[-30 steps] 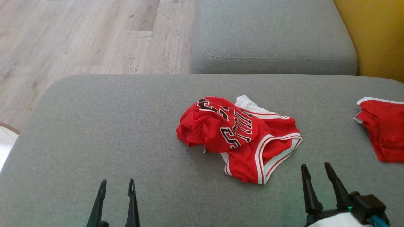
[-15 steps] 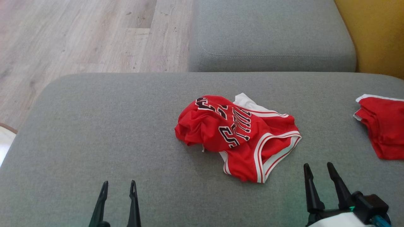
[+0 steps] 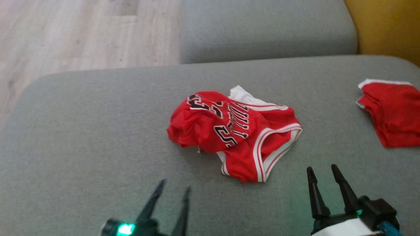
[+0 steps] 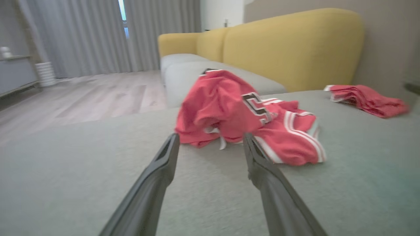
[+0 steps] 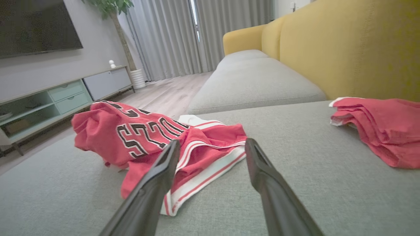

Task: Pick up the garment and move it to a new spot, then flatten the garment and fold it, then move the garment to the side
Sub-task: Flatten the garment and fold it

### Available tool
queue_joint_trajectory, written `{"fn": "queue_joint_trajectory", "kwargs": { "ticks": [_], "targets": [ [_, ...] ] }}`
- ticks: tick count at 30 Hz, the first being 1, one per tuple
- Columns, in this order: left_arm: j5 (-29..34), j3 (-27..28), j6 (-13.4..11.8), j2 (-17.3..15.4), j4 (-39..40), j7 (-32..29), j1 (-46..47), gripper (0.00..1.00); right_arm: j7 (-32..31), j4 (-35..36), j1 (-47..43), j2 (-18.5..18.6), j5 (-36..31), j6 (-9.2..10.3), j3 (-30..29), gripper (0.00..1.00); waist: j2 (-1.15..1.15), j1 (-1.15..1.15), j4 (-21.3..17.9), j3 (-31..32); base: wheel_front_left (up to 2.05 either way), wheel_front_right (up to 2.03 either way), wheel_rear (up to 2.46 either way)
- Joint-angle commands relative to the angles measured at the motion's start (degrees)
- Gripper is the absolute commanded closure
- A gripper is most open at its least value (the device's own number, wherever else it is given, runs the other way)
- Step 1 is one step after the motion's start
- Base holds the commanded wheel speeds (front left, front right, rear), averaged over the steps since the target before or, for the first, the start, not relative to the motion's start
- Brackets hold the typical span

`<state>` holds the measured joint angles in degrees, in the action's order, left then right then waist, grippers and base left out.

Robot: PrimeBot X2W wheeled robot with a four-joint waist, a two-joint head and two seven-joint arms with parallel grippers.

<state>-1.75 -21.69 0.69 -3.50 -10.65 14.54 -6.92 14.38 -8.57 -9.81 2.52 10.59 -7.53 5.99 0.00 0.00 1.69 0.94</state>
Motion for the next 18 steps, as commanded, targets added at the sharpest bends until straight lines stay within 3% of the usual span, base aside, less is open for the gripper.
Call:
{"fn": "queue_joint_trajectory", "kwargs": {
  "ticks": [1,5,9,18],
  "targets": [
    [0.77,0.47,0.62,0.60,0.72,0.46,3.90,0.00,0.62,2.27,3.46,0.36,-0.08,0.04,1.13,0.00,0.00,0.00,-1.98,-2.11,0.00,0.00,0.00],
    [3.08,-5.20,2.98,0.61,-6.14,0.46,10.95,0.00,0.62,3.41,5.15,0.36,-0.65,0.04,0.47,0.00,0.00,0.00,-4.40,-6.37,0.00,0.00,0.00],
    [3.97,-11.23,3.63,0.61,-13.07,0.46,18.22,0.00,0.62,3.89,7.20,0.36,-1.25,0.04,0.91,0.00,0.00,0.00,-6.83,-10.18,0.00,0.00,0.00],
    [3.60,-18.94,0.97,0.62,-27.07,0.42,30.41,0.00,0.62,4.66,10.60,0.36,-0.73,0.04,1.73,0.00,0.00,0.00,-12.50,-14.77,0.00,0.00,0.00]
  ]
}}
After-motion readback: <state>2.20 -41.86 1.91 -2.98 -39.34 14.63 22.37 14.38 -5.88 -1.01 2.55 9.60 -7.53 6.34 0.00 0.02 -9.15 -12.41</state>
